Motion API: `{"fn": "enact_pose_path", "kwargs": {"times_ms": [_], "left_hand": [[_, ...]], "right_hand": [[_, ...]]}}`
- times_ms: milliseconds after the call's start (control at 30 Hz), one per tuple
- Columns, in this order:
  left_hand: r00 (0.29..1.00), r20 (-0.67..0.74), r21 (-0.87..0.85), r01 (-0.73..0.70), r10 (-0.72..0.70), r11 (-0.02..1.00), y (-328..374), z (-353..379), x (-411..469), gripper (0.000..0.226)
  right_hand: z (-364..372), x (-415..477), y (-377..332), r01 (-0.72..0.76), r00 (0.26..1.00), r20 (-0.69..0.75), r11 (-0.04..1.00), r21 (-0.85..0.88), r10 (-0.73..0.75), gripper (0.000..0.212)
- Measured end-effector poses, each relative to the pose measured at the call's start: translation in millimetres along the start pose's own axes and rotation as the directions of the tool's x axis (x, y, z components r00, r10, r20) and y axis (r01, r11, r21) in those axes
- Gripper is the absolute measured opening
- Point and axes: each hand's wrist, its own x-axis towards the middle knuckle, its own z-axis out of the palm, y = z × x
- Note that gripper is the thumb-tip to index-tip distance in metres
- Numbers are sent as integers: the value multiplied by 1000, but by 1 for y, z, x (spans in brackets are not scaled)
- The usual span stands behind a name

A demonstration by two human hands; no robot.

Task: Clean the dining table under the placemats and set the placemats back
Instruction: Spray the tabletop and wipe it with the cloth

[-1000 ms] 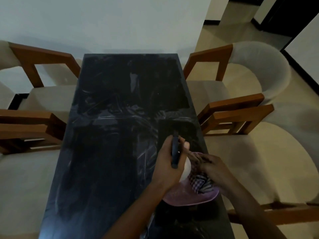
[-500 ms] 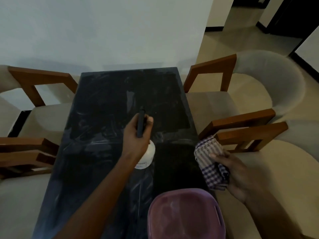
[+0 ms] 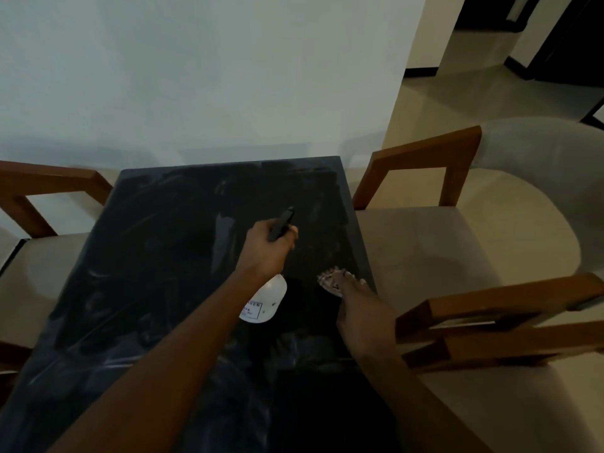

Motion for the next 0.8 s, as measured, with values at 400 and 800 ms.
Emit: {"fn": "enact_pose_path", "kwargs": {"times_ms": [400, 800], "left_hand": [[993, 71, -11, 93, -92, 996, -14, 8, 64, 27], [994, 60, 41, 91, -93, 995, -23, 5, 75, 20]], "right_hand": [[8, 78, 9, 191, 982, 37, 969, -156, -187, 58], [-23, 378, -11, 99, 993, 73, 987, -125, -90, 60]]}}
